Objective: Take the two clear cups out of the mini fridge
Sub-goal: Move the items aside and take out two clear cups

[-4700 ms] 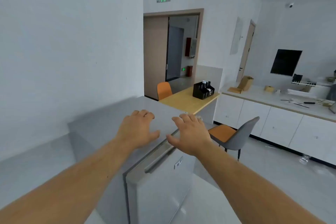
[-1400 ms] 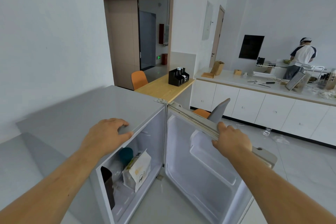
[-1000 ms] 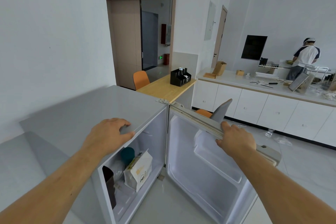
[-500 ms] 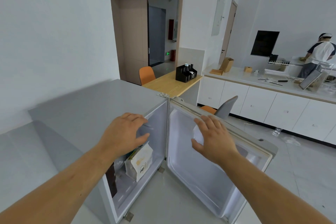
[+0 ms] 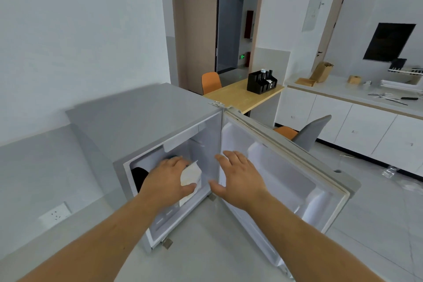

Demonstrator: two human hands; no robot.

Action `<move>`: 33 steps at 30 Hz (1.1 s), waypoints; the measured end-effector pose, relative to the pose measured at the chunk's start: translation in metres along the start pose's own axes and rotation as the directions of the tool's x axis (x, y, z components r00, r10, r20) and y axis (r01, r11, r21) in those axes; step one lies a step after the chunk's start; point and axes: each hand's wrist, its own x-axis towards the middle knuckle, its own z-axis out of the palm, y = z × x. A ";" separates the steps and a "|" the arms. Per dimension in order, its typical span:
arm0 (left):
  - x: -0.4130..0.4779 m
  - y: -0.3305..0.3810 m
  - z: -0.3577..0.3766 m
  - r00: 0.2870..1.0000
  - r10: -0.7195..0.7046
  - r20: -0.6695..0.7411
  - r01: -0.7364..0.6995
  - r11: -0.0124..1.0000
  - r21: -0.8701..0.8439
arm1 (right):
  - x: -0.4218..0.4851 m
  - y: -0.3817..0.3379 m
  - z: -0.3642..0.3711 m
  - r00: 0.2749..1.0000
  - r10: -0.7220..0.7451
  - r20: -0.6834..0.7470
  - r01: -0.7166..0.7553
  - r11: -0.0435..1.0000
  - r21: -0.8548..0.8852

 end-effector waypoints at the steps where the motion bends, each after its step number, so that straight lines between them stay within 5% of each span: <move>1: 0.000 -0.002 0.008 1.000 -0.025 0.005 0.025 0.999 -0.019 | 0.002 -0.002 0.006 1.000 -0.004 0.006 0.004 1.000 0.008; 12: 0.045 -0.049 0.104 0.938 -0.333 0.092 0.345 0.893 -0.289 | 0.065 -0.038 0.097 0.956 0.190 0.221 -0.257 0.908 0.330; 19: 0.076 -0.078 0.163 0.851 -0.494 0.180 0.524 0.777 -0.349 | 0.131 -0.049 0.164 0.784 0.370 0.498 -0.610 0.609 0.507; 25: 0.083 -0.093 0.203 0.826 -0.545 0.147 0.544 0.701 -0.460 | 0.171 -0.048 0.207 0.733 0.371 0.570 -0.662 0.582 0.472; 33: 0.077 -0.096 0.222 0.838 -0.544 0.037 0.489 0.720 -0.492 | 0.188 -0.037 0.226 0.702 0.369 0.609 -0.698 0.523 0.488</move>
